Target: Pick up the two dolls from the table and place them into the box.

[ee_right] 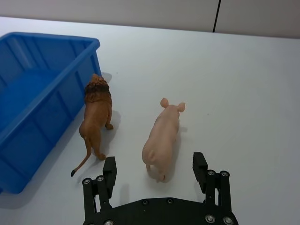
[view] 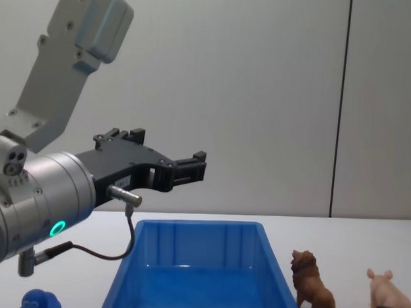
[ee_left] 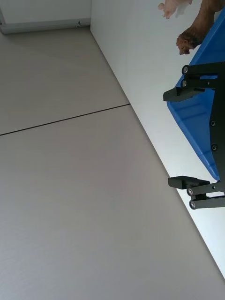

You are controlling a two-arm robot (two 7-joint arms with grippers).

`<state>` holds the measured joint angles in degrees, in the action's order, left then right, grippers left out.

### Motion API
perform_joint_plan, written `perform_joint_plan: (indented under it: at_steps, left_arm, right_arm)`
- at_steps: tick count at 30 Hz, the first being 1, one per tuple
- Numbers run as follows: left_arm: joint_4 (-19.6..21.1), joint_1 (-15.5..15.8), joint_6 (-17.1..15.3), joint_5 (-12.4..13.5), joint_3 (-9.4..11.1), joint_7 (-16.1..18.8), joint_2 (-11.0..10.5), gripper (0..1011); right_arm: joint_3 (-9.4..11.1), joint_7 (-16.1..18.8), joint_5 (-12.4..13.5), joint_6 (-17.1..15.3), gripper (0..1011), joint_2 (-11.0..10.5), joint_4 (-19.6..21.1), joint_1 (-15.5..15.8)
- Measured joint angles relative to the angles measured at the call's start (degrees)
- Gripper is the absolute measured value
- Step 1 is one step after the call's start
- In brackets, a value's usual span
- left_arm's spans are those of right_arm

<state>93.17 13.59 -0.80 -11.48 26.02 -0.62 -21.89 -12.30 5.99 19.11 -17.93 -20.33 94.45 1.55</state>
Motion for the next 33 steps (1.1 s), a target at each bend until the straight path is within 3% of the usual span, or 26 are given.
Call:
perform_joint_plan:
  at_steps: [8,26,28,33]
  left_arm:
    - [0.0,0.0,0.0,0.0,0.0,0.0,0.0,1002]
    - [0.0,0.0,0.0,0.0,0.0,0.0,0.0,1002]
    - [0.0,0.0,0.0,0.0,0.0,0.0,0.0,1002]
    - [0.0,0.0,0.0,0.0,0.0,0.0,0.0,1002]
  right_arm:
    - [-0.6,-0.1,-1.0,-1.4,1001,1.5,-3.0,-2.1]
    - [-1.3,-0.9,-1.8,-0.9,534,4.5,-8.4,-6.2]
    - [-1.4,-1.2,-2.0,-0.6,428,4.8,-8.6,-6.5]
    - [-1.5,-1.9,-2.7,0.4,371,5.2,-8.7,-6.9]
